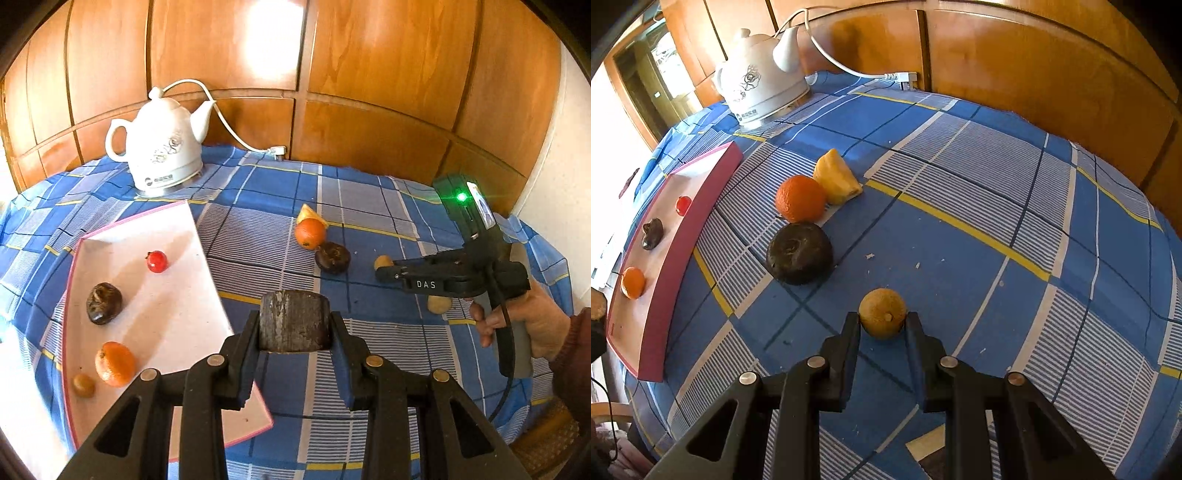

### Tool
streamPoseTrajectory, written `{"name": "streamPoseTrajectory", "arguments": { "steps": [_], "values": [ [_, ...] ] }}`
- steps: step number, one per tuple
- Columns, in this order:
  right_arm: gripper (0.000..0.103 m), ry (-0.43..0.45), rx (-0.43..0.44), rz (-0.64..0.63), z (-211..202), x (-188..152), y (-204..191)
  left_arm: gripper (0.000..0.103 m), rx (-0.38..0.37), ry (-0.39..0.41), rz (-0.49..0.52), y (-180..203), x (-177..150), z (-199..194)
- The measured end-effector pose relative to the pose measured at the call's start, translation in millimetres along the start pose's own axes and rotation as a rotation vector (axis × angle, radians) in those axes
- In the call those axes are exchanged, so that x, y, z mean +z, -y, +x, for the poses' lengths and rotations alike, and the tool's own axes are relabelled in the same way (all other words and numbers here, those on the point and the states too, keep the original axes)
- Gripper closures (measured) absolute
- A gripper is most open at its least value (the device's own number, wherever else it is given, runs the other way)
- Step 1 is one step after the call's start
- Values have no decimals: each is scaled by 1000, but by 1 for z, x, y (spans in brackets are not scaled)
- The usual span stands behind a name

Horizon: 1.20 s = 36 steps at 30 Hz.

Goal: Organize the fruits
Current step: 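Carry the dark piece into the tray and open the left tool while the right tool holds the yellow fruit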

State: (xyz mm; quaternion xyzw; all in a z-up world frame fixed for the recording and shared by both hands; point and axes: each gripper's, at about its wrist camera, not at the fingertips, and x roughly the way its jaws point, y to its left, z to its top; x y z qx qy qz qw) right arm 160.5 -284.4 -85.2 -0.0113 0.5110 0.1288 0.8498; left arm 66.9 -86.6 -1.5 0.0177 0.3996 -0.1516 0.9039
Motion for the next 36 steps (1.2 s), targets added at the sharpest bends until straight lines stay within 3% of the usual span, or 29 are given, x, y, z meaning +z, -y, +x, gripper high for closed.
{"name": "streamPoseTrajectory", "arguments": {
  "steps": [10, 20, 27, 30, 36],
  "values": [
    [79, 15, 6, -1, -5, 1, -2, 67, 26, 6, -19, -10, -2, -6],
    [79, 26, 14, -2, -8, 1, -3, 67, 145, 60, -17, -26, -2, -15],
    [79, 28, 15, 1, -8, 1, -3, 67, 174, 67, -36, -38, 0, -15],
    [79, 28, 16, 1, -8, 1, -4, 67, 173, 31, -64, -49, 1, -4],
    [79, 38, 23, -7, -11, 2, -6, 67, 241, -46, -142, -94, 11, 32]
  ]
}}
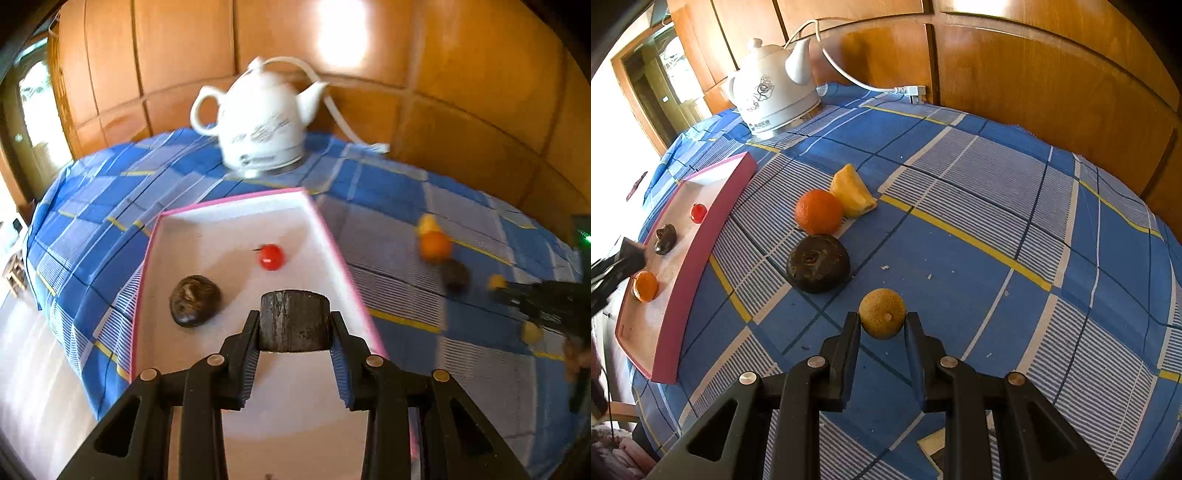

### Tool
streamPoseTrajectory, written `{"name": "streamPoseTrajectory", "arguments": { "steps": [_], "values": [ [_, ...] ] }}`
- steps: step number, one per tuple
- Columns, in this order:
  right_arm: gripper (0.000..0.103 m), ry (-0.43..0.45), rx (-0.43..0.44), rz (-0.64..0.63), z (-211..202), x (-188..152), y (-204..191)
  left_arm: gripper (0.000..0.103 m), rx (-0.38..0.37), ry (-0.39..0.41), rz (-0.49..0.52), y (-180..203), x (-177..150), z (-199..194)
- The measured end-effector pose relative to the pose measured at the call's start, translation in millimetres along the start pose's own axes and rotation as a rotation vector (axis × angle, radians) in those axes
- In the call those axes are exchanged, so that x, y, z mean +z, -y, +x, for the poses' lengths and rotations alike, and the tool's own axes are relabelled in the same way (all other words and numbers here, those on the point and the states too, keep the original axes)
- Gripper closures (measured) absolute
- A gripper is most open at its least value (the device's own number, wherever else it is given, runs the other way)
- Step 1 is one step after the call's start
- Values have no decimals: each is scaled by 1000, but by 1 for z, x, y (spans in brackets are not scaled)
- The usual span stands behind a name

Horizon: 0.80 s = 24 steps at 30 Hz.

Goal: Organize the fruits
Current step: 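Carry the dark piece into the tray and open the left tool while the right tool holds the yellow fruit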

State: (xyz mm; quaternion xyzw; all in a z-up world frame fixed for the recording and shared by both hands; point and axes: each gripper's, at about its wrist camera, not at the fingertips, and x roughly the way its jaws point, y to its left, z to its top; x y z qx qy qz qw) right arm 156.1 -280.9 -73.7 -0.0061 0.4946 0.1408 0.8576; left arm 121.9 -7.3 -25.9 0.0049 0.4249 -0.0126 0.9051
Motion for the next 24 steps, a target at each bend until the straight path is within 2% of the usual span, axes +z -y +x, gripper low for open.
{"name": "streamPoseTrajectory", "arguments": {
  "steps": [4, 6, 8, 13, 24],
  "values": [
    [79, 3, 3, 2, -1, 0, 1, 67, 21, -31, -44, -20, 13, 23],
    [79, 4, 4, 3, -1, 0, 2, 66, 6, -46, -75, -28, 17, 32],
    [79, 4, 3, 5, -1, 0, 2, 50, 33, -41, -91, -32, 18, 33],
    [79, 7, 0, 9, -1, 1, 3, 37, 46, 6, -108, -35, 16, 21],
    [79, 40, 14, -6, -10, 3, -7, 35, 87, 78, -112, -36, -15, -31]
  ]
}}
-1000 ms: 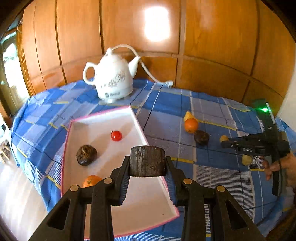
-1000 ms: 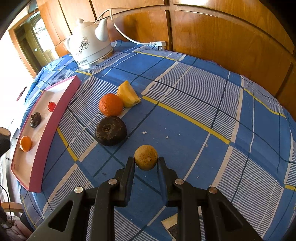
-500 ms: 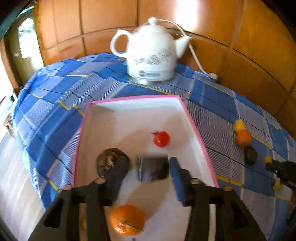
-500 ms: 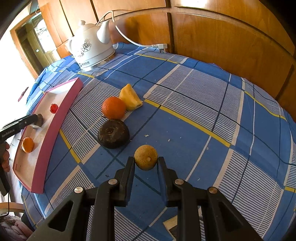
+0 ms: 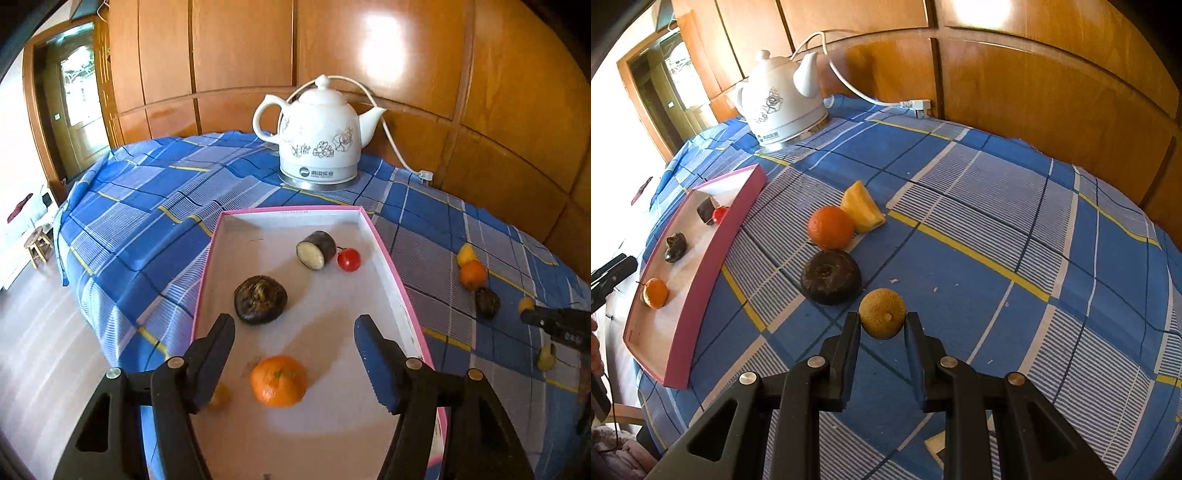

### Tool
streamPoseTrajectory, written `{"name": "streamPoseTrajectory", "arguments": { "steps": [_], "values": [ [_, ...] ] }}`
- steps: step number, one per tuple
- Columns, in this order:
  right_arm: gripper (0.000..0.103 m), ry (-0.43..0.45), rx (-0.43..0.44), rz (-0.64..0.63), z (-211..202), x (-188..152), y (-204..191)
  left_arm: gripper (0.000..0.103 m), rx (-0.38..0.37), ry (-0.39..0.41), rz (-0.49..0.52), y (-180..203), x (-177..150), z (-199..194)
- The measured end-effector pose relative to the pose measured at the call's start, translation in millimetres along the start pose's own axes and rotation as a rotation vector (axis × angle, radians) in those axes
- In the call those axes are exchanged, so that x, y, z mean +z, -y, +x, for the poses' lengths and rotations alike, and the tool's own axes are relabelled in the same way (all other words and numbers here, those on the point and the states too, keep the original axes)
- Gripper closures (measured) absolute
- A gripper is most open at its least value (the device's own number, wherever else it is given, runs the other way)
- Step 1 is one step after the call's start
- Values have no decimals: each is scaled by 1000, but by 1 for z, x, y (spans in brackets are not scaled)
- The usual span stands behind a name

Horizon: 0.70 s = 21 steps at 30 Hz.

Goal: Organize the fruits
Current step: 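Carry the dark piece into the tray and open the left tool while the right tool holds the yellow fruit, then lower the small yellow round fruit into the tray and open the right tool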

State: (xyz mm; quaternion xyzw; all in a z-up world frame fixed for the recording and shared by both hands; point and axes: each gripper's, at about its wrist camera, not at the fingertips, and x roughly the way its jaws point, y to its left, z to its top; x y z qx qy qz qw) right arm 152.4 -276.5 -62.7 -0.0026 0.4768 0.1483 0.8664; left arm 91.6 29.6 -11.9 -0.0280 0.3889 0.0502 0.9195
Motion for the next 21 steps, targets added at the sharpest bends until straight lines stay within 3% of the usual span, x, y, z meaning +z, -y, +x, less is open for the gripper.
{"name": "streamPoseTrajectory", "arguments": {
  "steps": [4, 12, 21],
  "values": [
    [79, -1, 6, -13, -1, -1, -6, 28, 7, 40, 3, -2, -5, -19],
    [79, 10, 37, -27, -12, 0, -24, 28, -10, 110, 35, 2, -7, -45],
    [79, 46, 171, -61, -27, 2, -80, 26, 11, 159, 59, 0, -9, -60]
  ]
}}
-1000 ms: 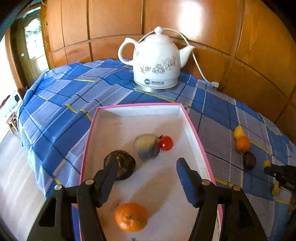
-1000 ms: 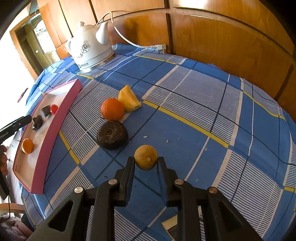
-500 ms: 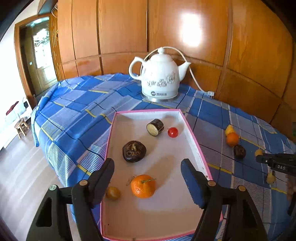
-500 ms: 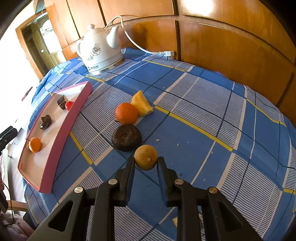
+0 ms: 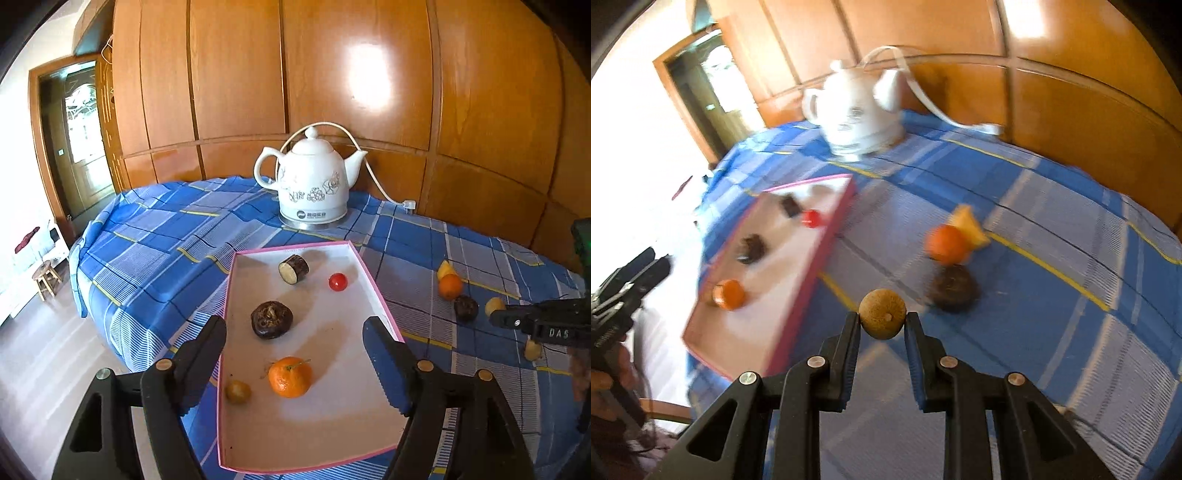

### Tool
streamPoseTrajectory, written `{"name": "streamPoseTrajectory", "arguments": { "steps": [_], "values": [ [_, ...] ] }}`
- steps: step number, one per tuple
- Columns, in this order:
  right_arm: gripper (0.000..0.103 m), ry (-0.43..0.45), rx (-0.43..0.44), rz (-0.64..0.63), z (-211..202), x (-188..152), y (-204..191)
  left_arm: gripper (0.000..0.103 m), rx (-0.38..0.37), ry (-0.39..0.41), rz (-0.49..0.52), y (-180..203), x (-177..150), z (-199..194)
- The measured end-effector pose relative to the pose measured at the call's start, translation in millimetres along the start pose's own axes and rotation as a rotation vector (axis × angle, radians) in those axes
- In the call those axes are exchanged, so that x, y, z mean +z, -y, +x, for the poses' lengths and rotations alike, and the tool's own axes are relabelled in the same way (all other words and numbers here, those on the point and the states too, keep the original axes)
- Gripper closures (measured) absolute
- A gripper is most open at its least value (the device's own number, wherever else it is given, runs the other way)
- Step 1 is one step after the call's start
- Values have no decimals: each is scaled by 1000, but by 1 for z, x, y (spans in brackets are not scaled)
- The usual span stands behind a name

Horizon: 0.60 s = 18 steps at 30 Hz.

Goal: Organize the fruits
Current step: 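Lower the small yellow round fruit into the tray and open the right tool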

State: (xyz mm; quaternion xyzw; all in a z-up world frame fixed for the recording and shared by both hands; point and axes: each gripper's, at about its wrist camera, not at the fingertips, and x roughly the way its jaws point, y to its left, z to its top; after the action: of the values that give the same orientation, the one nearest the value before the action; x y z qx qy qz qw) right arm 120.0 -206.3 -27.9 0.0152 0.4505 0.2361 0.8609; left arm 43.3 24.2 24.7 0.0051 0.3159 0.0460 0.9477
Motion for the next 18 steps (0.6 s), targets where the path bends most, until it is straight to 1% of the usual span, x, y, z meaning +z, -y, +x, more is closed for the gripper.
{"name": "streamPoseTrajectory", "arguments": {
  "steps": [5, 10, 13, 18],
  "values": [
    [79, -6, 83, -63, 19, 12, -53, 26, 4, 27, 12, -4, 1, -9],
    [79, -31, 128, -72, 45, 25, -85, 26, -7, 51, 20, -7, 0, -17],
    [79, -51, 141, -80, 60, 32, -99, 26, -12, 61, 24, -6, 0, -21],
    [79, -79, 138, -91, 77, 37, -116, 26, -18, 74, 26, -7, -1, -26]
  ]
}}
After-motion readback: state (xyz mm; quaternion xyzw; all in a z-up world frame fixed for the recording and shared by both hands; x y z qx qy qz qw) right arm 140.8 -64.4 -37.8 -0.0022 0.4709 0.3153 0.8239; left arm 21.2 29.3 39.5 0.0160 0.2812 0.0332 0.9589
